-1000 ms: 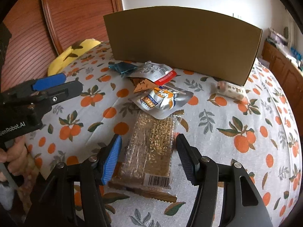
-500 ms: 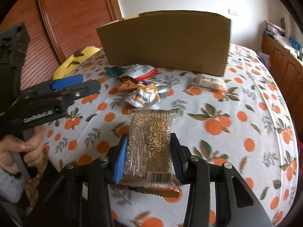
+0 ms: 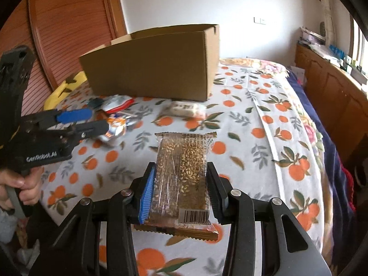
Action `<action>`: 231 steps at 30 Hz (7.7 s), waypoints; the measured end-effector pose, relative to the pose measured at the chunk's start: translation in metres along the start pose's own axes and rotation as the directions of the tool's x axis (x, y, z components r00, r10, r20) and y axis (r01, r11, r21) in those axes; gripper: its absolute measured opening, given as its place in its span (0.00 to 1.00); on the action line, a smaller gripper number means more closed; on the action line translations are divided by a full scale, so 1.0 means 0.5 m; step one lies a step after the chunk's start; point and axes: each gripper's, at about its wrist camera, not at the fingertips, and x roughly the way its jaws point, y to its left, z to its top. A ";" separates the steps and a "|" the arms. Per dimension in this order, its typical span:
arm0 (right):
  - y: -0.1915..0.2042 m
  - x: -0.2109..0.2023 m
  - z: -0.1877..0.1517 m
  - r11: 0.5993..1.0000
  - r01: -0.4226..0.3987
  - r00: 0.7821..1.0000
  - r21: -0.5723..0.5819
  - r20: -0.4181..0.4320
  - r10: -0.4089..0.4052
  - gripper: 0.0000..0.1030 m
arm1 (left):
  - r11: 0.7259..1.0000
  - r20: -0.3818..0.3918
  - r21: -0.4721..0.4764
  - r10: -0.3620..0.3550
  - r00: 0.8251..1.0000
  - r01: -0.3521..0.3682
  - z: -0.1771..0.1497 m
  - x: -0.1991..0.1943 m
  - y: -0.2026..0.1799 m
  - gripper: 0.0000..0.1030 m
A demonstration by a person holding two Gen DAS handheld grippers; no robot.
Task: Organize snacks
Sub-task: 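Grasp the silver orange-labelled pouch with the left gripper while the right holds the grain bar, then carry the orange-labelled pouch and the grain bar over the box with both tools, then open the left gripper over the box while the right gripper releases the grain bar, then grasp the white wrapper with red strip with the right gripper while the left approaches the teal candy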
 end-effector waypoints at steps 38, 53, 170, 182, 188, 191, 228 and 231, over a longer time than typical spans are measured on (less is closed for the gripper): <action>-0.017 0.071 0.020 0.998 -0.059 0.998 -0.035 -0.035 0.058 0.41 | 0.998 -0.121 0.030 0.061 0.991 -0.058 0.013 0.084 0.024 0.66; -0.017 0.072 0.017 0.998 -0.058 0.998 -0.035 -0.039 0.057 0.41 | 0.995 -0.101 0.090 0.041 0.994 -0.032 -0.004 0.058 -0.011 0.54; 0.051 0.258 0.421 0.997 -0.006 0.998 -0.072 0.065 0.011 0.47 | 0.998 0.140 -0.027 0.067 0.988 -0.064 0.259 0.039 0.288 0.62; 0.079 0.173 0.408 0.997 -0.022 0.991 -0.078 0.127 0.032 0.58 | 0.996 0.211 0.007 0.089 0.973 -0.093 0.216 -0.068 0.274 0.63; 0.135 0.091 0.362 0.988 -0.069 0.986 -0.141 0.139 0.089 0.58 | 0.993 0.224 0.014 0.110 0.968 -0.116 0.152 -0.109 0.281 0.63; 0.156 0.071 0.338 0.984 -0.083 0.986 -0.159 0.129 0.104 0.58 | 0.992 0.231 0.008 0.120 0.965 -0.126 0.116 -0.122 0.287 0.63; 0.275 0.314 0.242 0.923 -0.251 0.956 -0.292 -0.223 0.190 0.58 | 0.992 0.094 -0.086 0.095 0.991 -0.087 -0.027 -0.050 0.360 0.63; 0.275 0.296 0.226 0.917 -0.266 0.950 -0.296 -0.239 0.199 0.58 | 0.993 0.099 -0.082 0.095 0.991 -0.087 -0.028 -0.055 0.354 0.63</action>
